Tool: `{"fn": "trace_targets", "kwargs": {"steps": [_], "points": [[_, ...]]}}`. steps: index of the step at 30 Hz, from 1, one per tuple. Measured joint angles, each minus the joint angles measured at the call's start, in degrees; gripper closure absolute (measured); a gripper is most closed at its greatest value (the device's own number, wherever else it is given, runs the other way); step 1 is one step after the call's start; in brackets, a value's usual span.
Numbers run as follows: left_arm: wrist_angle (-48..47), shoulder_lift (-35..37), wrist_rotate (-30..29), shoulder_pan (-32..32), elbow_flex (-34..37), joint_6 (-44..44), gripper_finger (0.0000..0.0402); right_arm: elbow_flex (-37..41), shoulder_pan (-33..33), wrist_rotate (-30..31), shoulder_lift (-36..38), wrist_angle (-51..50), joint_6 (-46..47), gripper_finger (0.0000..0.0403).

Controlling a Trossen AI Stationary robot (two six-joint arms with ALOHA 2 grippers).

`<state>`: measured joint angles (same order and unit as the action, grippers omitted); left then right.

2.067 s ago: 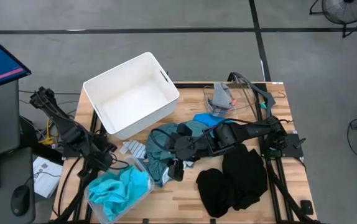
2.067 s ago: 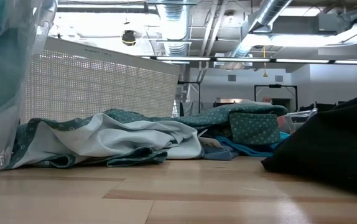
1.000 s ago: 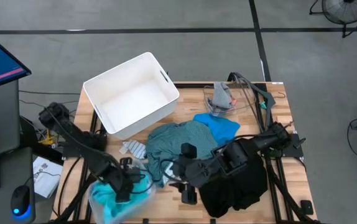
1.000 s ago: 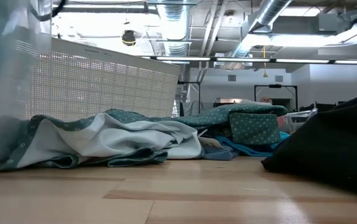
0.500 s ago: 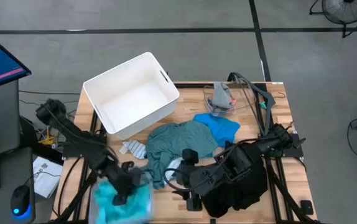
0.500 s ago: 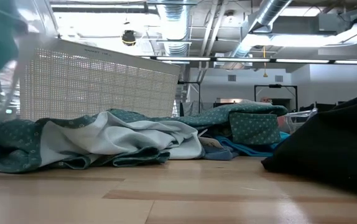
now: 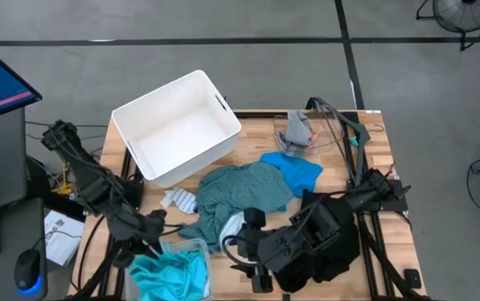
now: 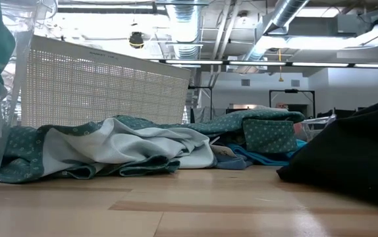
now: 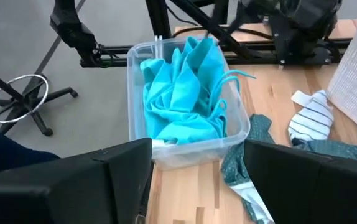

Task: Pick & Place Cloths
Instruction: Put the light blue shorts into the bottom transparent bin

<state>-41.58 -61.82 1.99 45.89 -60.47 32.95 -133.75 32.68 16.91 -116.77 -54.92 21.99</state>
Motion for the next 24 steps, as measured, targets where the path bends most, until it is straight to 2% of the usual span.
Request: {"fn": "trace_targets", "kwargs": {"steps": [4,9,13,17,20,24], "points": [[-7.4,0.7,-0.1,-0.9,-0.7,-11.9,0.0332,0.0,-0.5,-0.4,-1.4,-0.5,0.1,0.0154],[-15.4,0.7,1.3,-5.1,-0.6,-21.8,0.0289,0.0,-0.9,-2.7,-2.6,0.0,0.2,0.0154],[-15.6,0.7,2.5,-9.6,0.3,-29.1,0.0240,-0.1,-1.6,-4.9,-3.4,0.9,1.2,0.0154],[-16.6,0.3,7.4,-13.5,2.5,-34.9,0.0201,0.0,-1.8,-5.0,-3.6,1.0,1.9,0.0154],[-16.8,0.2,10.3,-14.7,4.9,-38.8,0.0191,0.0,-1.7,-5.1,-3.5,1.1,1.9,0.0154],[-16.4,0.3,10.5,-15.3,7.2,-43.0,0.0192,0.0,-1.7,-5.0,-3.5,1.2,2.1,0.0154]]}}
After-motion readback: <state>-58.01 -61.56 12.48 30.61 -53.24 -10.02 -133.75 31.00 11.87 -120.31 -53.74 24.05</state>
